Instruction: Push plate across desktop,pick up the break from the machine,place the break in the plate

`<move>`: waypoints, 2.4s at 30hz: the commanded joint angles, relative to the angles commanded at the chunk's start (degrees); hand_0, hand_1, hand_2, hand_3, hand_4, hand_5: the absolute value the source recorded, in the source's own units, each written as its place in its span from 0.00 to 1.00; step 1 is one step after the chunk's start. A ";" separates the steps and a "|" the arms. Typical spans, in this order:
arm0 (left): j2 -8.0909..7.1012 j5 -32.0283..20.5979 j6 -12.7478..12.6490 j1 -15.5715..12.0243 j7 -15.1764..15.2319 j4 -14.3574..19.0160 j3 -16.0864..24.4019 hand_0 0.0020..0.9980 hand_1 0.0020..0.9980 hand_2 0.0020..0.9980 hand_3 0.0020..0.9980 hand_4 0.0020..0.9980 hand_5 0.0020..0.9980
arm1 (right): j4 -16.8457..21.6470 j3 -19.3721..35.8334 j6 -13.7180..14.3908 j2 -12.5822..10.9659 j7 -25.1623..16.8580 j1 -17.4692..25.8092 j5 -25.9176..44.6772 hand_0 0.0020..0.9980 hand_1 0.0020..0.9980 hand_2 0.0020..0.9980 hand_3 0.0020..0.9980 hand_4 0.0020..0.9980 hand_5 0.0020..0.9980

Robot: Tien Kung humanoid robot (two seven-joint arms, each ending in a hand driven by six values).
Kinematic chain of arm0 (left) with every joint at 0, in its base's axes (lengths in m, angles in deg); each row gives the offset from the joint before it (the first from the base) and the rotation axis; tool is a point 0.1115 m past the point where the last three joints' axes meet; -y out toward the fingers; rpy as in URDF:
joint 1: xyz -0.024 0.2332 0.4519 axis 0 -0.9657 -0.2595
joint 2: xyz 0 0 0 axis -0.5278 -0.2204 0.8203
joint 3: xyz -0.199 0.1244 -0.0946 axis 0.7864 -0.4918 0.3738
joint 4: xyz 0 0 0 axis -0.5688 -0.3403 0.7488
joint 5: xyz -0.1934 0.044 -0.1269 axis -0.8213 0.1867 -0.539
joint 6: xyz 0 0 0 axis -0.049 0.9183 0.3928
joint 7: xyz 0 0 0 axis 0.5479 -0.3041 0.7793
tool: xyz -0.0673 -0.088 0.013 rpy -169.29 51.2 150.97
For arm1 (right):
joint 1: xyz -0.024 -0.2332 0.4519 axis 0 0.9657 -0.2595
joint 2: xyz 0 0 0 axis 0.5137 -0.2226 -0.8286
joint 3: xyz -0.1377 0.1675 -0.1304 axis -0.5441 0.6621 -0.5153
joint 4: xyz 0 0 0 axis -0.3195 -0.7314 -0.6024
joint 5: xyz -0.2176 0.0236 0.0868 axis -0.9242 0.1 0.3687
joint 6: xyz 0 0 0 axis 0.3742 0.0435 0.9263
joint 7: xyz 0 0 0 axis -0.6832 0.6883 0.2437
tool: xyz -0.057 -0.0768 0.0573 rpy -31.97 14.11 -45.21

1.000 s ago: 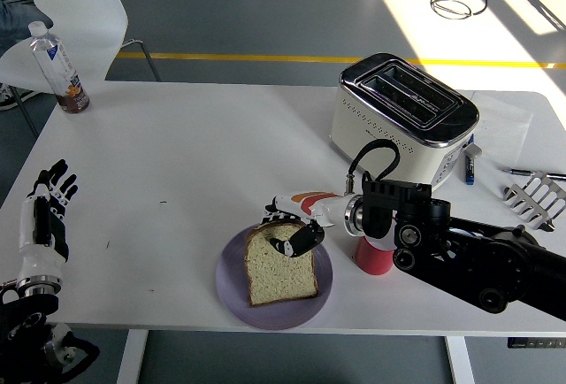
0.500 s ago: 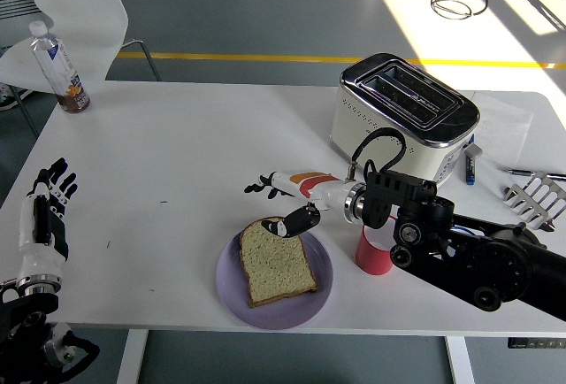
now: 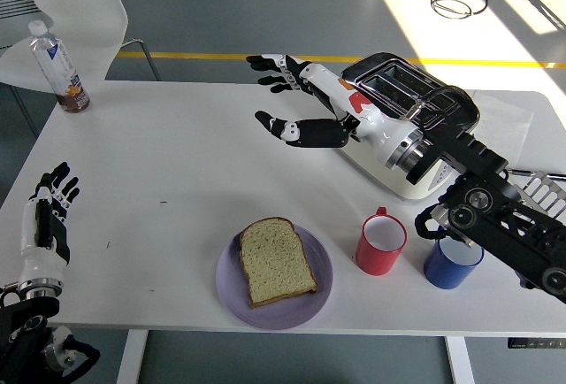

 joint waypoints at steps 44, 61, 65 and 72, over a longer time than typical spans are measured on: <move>0.00 -0.80 0.56 1.58 -0.86 1.01 0.03 0.85 0.86 0.91 0.81 0.51 1.00 | -17.19 49.61 -12.58 3.68 4.67 33.63 22.76 0.83 0.79 0.79 0.76 0.52 0.56; 0.00 -4.16 1.18 1.27 -0.99 2.33 -0.37 0.85 0.85 0.90 0.81 0.52 1.00 | -21.96 49.67 -13.29 4.95 5.13 33.48 23.37 0.81 0.78 0.78 0.75 0.51 0.56; 0.00 -5.32 1.84 0.89 -1.34 2.70 -0.67 0.84 0.85 0.90 0.81 0.51 1.00 | -22.47 49.69 -13.60 5.10 5.29 33.75 23.24 0.81 0.78 0.78 0.75 0.51 0.56; 0.00 -11.63 4.66 0.28 -2.83 3.71 -1.04 0.84 0.84 0.89 0.81 0.52 1.00 | -22.72 49.67 -13.33 5.17 5.18 34.00 23.16 0.81 0.78 0.78 0.75 0.51 0.56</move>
